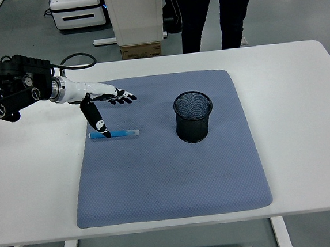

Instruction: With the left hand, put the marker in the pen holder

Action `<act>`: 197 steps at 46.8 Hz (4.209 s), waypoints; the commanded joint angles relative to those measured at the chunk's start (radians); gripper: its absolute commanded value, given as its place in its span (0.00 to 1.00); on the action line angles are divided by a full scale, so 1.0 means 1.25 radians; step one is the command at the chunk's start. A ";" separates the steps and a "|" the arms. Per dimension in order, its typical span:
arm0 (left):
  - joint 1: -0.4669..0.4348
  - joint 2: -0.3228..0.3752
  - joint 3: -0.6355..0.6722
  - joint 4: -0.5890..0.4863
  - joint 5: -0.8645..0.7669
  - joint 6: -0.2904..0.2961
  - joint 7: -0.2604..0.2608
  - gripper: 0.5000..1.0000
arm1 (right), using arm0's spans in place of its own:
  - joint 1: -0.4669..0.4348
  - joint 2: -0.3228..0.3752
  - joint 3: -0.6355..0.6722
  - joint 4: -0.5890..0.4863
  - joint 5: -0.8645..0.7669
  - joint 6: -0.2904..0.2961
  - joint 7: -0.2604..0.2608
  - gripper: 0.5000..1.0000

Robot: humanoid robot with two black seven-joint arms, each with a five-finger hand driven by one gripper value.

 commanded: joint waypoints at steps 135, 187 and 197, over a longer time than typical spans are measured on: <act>-0.028 -0.112 0.087 -0.009 0.156 0.000 0.062 0.73 | 0.000 0.000 0.000 0.000 0.000 0.000 0.000 1.00; -0.012 -0.138 0.094 -0.009 0.193 0.055 0.066 0.40 | 0.000 0.000 0.000 0.000 0.000 0.000 0.000 1.00; -0.012 -0.139 0.095 -0.009 0.196 0.071 0.067 0.38 | 0.000 0.000 0.000 0.000 0.001 0.000 -0.001 1.00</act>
